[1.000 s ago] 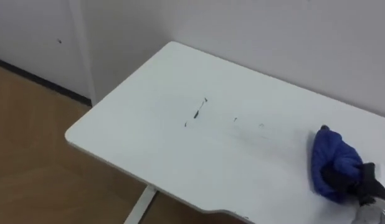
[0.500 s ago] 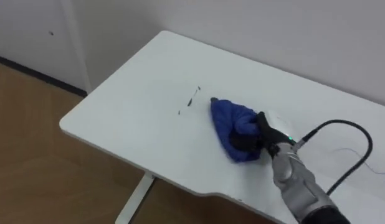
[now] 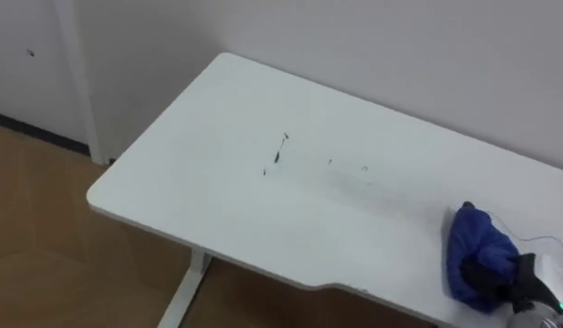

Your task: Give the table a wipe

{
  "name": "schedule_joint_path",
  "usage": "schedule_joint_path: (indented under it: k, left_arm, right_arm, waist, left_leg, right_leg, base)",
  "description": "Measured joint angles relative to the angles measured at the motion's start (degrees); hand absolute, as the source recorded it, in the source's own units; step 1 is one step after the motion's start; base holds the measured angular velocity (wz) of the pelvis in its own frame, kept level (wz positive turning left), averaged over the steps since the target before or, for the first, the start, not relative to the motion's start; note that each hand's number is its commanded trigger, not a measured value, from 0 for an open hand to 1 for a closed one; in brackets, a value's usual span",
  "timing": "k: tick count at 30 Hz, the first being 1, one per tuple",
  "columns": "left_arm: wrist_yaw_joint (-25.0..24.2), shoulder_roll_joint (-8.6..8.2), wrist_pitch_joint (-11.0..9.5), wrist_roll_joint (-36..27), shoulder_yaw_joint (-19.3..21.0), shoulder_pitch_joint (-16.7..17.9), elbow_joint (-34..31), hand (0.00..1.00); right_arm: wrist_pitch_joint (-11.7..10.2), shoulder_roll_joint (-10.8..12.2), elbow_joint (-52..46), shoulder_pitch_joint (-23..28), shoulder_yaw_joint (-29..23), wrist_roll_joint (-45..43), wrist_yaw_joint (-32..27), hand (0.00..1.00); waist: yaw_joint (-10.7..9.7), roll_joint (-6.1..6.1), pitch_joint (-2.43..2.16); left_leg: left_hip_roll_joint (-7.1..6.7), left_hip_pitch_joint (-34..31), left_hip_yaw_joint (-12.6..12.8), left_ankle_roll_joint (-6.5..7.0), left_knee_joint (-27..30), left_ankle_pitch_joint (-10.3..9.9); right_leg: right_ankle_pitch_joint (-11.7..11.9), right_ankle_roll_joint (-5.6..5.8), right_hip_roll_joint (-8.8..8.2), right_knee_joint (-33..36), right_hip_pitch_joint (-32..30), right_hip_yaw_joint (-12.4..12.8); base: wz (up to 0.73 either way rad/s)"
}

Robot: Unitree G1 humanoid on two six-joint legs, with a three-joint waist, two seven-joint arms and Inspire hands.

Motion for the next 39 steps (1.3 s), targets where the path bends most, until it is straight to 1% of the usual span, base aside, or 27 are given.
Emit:
schedule_joint_path:
  k: [1, 2, 4, 6, 7, 8, 9, 10, 11, 12, 13, 14, 16, 17, 19, 20, 23, 24, 25, 26, 27, 28, 30, 31, 32, 34, 39]
  left_arm:
    - [0.3, 0.20, 0.4, 0.0, -2.0, -2.6, 0.1, 0.00]
    - [0.6, 0.43, 0.4, 0.1, -3.0, -3.9, 0.5, 0.00]
    - [0.8, -0.11, 1.2, 0.2, -5.8, -8.0, 2.1, 0.00]
    - [0.8, -0.52, 1.6, 0.0, -6.8, -9.6, 3.0, 0.00]
    - [0.7, -0.93, 1.5, 0.1, -8.1, -10.4, 3.5, 0.00]
    - [0.7, -1.52, 1.5, 0.0, -8.6, -10.7, 3.5, 0.00]
    - [0.7, -1.90, 1.6, 0.0, -8.6, -10.9, 3.3, 0.00]
    - [0.8, -2.82, 1.6, 0.0, -9.0, -9.6, 3.0, 0.00]
    - [0.8, -3.60, 1.6, 0.0, -9.2, -8.0, 3.0, 0.00]
    - [0.8, -3.96, 1.6, 0.1, -9.2, -7.1, 2.9, 0.00]
    - [0.8, -4.37, 1.5, 0.1, -9.1, -4.9, 2.2, 0.00]
    - [0.8, -4.48, 0.9, 0.1, -8.2, -2.5, 2.2, 0.00]
    - [0.9, -4.41, 0.4, 0.1, -3.6, 1.3, 1.8, 0.00]
    - [0.9, -4.05, 0.6, 0.2, 0.1, 2.5, 1.9, 0.00]
    - [0.9, -2.98, 0.6, 0.5, 4.1, 3.0, 1.9, 0.00]
    - [1.2, -2.57, 0.4, 0.5, 5.8, 3.6, 1.9, 0.00]
    - [1.2, -3.01, 0.1, -1.2, 6.2, 4.6, 1.9, 0.00]
    - [1.2, -3.12, -0.1, -1.9, 5.9, 4.6, 1.9, 0.00]
    - [1.2, -3.67, -0.8, -2.3, 5.7, 4.4, 1.8, 0.00]
    - [1.2, -4.51, -0.9, -2.4, 5.3, 3.7, 1.4, 0.00]
    - [1.2, -4.86, -1.0, -2.7, 4.9, 3.4, 1.3, 0.00]
    - [1.1, -5.05, -0.9, -4.1, 3.3, 2.7, 1.4, 0.00]
    - [1.2, -5.12, -0.7, -4.6, 1.1, 1.2, 1.9, 0.00]
    - [1.1, -5.30, -0.6, -4.6, 0.8, -0.2, 1.9, 0.00]
    - [1.2, -5.33, -0.5, -4.6, 0.4, -1.2, 1.9, 0.00]
    - [1.2, -5.95, -0.5, -4.6, -0.6, -2.2, 1.7, 0.00]
    - [1.2, -6.28, 0.3, -5.5, -2.3, -1.3, 0.2, 0.00]
  right_arm:
    - [2.0, 1.3, -0.1, -2.1, 0.9, -1.2, -0.3, 1.00]
    - [3.1, 2.2, -0.7, -3.2, 1.5, -1.8, -0.2, 1.00]
    - [6.0, 5.7, -3.0, -10.7, 7.2, -6.2, 1.7, 1.00]
    - [5.3, 10.0, -3.5, -18.0, 11.2, -11.1, 4.3, 1.00]
    - [3.3, 11.3, -4.7, -21.2, 13.2, -13.1, 5.4, 1.00]
    - [1.6, 11.6, -6.3, -22.5, 14.3, -14.4, 6.0, 1.00]
    - [1.0, 11.5, -7.1, -22.7, 14.1, -14.8, 6.2, 1.00]
    - [0.7, 10.8, -8.1, -22.4, 13.9, -14.8, 6.1, 1.00]
    - [0.6, 9.5, -8.2, -21.0, 13.3, -14.9, 6.1, 1.00]
    - [0.5, 8.7, -8.2, -19.2, 12.0, -14.8, 6.1, 1.00]
    - [-1.6, 7.2, -10.2, -14.3, 7.3, -13.3, 5.1, 1.00]
    - [-4.0, 5.1, -10.8, -10.7, 4.5, -12.5, 3.8, 1.00]
    - [-6.7, 1.8, -10.9, -6.0, -0.7, -10.9, 3.0, 1.00]
    - [-7.6, -0.8, -10.8, -2.7, -4.4, -9.5, 2.4, 1.00]
    - [-8.3, -4.7, -9.5, 1.8, -9.9, -7.1, 1.6, 1.00]
    - [-8.2, -6.6, -7.2, 3.0, -12.5, -5.0, 1.7, 1.00]
    - [-7.6, -9.5, -3.1, 2.0, -13.8, -3.2, 1.7, 1.00]
    - [-7.1, -9.5, -2.7, 1.5, -13.6, -3.2, 1.8, 1.00]
    - [-5.7, -9.4, -2.7, 0.1, -12.7, -3.6, 1.9, 1.00]
    - [-3.9, -9.2, -3.0, -1.9, -11.9, -4.8, 2.1, 1.00]
    - [-2.7, -9.1, -3.0, -3.4, -11.1, -5.2, 2.1, 1.00]
    - [-0.3, -8.7, -3.0, -6.9, -8.1, -5.7, 2.4, 1.00]
    - [2.1, -7.7, -3.8, -11.5, -2.4, -6.0, 3.8, 1.00]
    - [3.4, -6.3, -6.4, -13.5, 0.8, -7.6, 5.0, 1.00]
    - [3.7, -4.4, -8.7, -15.1, 3.6, -9.6, 6.0, 1.00]
    - [3.3, -2.0, -10.5, -16.9, 6.1, -10.8, 7.4, 1.00]
    - [2.9, -1.2, -7.6, -19.9, 6.9, -9.7, 8.0, 1.00]
  waist:
    - [0.2, -0.65, 0.21]
    - [0.6, -0.94, 0.14]
    - [3.0, -2.00, 0.16]
    - [3.7, -2.37, 0.45]
    - [3.8, -2.77, 0.70]
    - [4.2, -2.77, 0.82]
    - [4.0, -2.59, 0.90]
    - [3.3, -1.10, 0.88]
    - [1.4, -0.11, 1.02]
    - [0.2, 0.02, 1.04]
    - [-1.5, 0.02, 0.95]
    - [-2.7, 0.36, 0.90]
    - [-4.1, 0.60, 0.58]
    - [-5.7, 0.91, 0.52]
    - [-6.9, 1.35, 0.48]
    - [-6.7, 1.64, 0.43]
    - [-5.7, 2.97, 0.16]
    - [-5.5, 3.10, 0.15]
    - [-5.1, 2.85, 0.43]
    - [-4.4, 3.62, 0.26]
    - [-4.1, 3.00, 0.35]
    - [-4.0, 3.60, 0.32]
    - [-3.4, 3.10, 0.38]
    - [-2.9, 2.59, 0.72]
    - [-2.3, 2.00, 1.00]
    - [-1.4, 1.63, 0.94]
    - [0.4, 1.41, 1.03]
  left_leg:
    - [0.41, -2.2, -2.9, -0.64, 1.8, -0.3]
    - [1.09, -3.3, -3.5, -1.09, 2.5, -0.3]
    - [1.75, -5.4, -7.3, -3.49, 3.6, -0.1]
    - [1.79, -5.6, -10.7, -5.55, 2.6, 0.6]
    - [1.81, -6.1, -12.5, -7.30, 1.5, 1.6]
    - [1.82, -6.9, -14.3, -9.12, -0.1, 3.0]
    - [1.99, -7.2, -15.2, -10.01, -1.0, 3.7]
    - [2.63, -7.7, -17.1, -11.91, -3.0, 5.2]
    - [3.64, -7.7, -17.3, -13.14, -5.6, 8.3]
    - [3.73, -7.8, -16.5, -13.21, -7.2, 10.2]
    - [3.72, -7.7, -12.3, -12.71, -9.5, 13.1]
    - [3.70, -7.0, -7.4, -12.01, -9.9, 14.3]
    - [2.40, -5.4, -3.4, -11.14, -9.6, 14.0]
    - [1.19, -4.7, -3.3, -9.90, -9.1, 13.3]
    - [0.41, -4.3, -2.9, -9.19, -8.8, 12.7]
    - [0.26, -3.5, -2.9, -9.03, -8.8, 12.6]
    - [-0.28, -0.8, -4.6, -8.40, -9.2, 11.8]
    - [-0.37, -0.2, -4.6, -8.40, -9.5, 11.8]
    - [-0.47, 0.8, -4.5, -8.32, -10.3, 11.8]
    - [-0.61, 1.1, -4.2, -8.20, -11.1, 11.5]
    - [-0.63, 1.1, -4.1, -8.13, -11.4, 11.2]
    - [-1.02, 1.0, -4.2, -8.15, -12.1, 11.2]
    - [-1.65, 1.1, -4.1, -8.24, -14.2, 11.2]
    - [-1.87, 0.8, -4.3, -8.86, -14.9, 11.2]
    - [-2.16, 0.4, -4.4, -8.88, -14.9, 11.3]
    - [-2.76, 0.0, -4.6, -8.72, -14.7, 11.2]
    - [-5.32, -0.9, -7.8, -7.45, -14.1, 10.7]
  right_leg:
    - [0.7, 0.02, 0.59, -1.3, -0.2, -0.5]
    - [1.1, 0.25, 0.81, -1.7, -0.2, -1.4]
    - [2.1, 0.06, 1.83, -2.2, -2.2, -3.2]
    - [2.0, -0.27, 3.19, -3.6, -2.2, -4.5]
    - [2.3, -0.68, 4.20, -5.3, -1.7, -4.7]
    - [3.1, -1.47, 5.46, -6.8, -1.5, -6.0]
    - [2.0, 0.02, 5.85, -7.1, -1.0, -7.2]
    - [-0.3, 0.87, 7.28, -6.5, -0.3, -9.9]
    - [-2.3, -0.36, 8.20, -4.9, -0.2, -12.6]
    - [-3.2, -0.76, 8.24, -4.2, -0.2, -13.2]
    - [-5.4, -1.07, 7.83, -3.5, -0.2, -12.6]
    - [-7.1, -1.58, 7.50, -2.6, -0.3, -12.7]
    - [-7.5, -2.31, 7.54, -3.3, 0.2, -13.5]
    - [-7.3, -2.83, 8.00, -4.3, 1.0, -14.4]
    - [-7.1, -3.44, 8.75, -5.2, 1.6, -15.3]
    - [-7.2, -3.84, 9.01, -5.2, 1.8, -14.8]
    - [-7.0, -4.31, 9.46, -4.9, 2.4, -11.8]
    - [-7.0, -4.39, 9.53, -4.8, 2.4, -11.0]
    - [-6.9, -4.47, 9.50, -4.6, 2.0, -9.8]
    - [-6.9, -4.46, 9.42, -3.6, 0.6, -8.4]
    - [-6.8, -4.47, 9.46, -3.2, -0.2, -7.7]
    - [-6.6, -4.42, 9.38, -2.3, -1.8, -6.3]
    - [-6.1, -4.32, 9.34, -1.1, -4.3, -4.2]
    - [-6.0, -4.30, 9.26, -0.3, -5.7, -3.4]
    - [-5.9, -4.23, 9.05, 0.1, -6.4, -3.1]
    - [-5.7, -3.86, 8.47, -0.2, -6.3, -3.5]
    - [-6.0, -2.78, 7.32, -1.2, -4.5, -3.6]
  base:
    - [0.03]
    - [-0.11]
    - [-0.64]
    - [-0.50]
    - [0.10]
    - [0.32]
    - [0.61]
    - [1.01]
    - [1.21]
    - [1.44]
    - [1.17]
    - [0.87]
    - [0.32]
    - [0.35]
    - [0.27]
    - [-0.05]
    - [-0.49]
    - [-0.50]
    - [-0.55]
    - [-0.55]
    - [-0.55]
    - [-0.55]
    - [-0.49]
    - [-0.30]
    - [-0.17]
    - [0.10]
    - [0.41]
